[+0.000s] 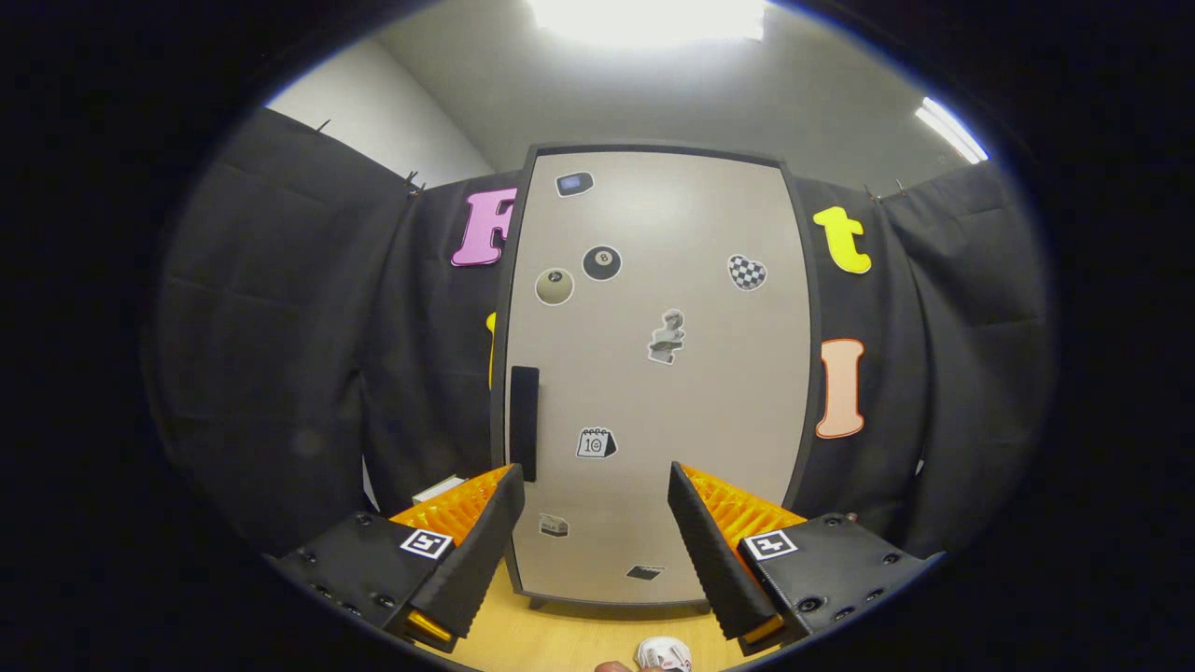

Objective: Open the shoe cabinet door, grab the shoes and put them into the shoe cabinet, then close the shoe cabinet door.

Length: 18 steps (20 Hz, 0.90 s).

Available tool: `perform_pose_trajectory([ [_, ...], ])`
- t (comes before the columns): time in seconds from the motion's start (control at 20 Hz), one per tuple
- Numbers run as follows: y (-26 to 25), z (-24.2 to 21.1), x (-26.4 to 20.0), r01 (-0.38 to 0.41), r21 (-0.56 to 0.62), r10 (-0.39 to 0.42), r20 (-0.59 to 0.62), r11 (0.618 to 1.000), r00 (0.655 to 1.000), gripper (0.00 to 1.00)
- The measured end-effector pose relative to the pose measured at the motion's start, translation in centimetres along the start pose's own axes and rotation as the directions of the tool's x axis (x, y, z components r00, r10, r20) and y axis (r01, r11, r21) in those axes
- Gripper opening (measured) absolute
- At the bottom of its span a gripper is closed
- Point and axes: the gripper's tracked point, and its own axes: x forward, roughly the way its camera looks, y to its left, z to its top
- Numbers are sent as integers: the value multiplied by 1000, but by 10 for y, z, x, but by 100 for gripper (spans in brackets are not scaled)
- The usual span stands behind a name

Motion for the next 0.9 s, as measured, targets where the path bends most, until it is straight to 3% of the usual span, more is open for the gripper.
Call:
perform_pose_trajectory([
  [0.35,21,-2,86,-30,2,30,-53,1000,998,97],
  [0.6,50,2,122,-90,-38,89,-30,995,996,97],
  [0.9,65,-27,159,-100,-1,99,-114,995,989,97],
])
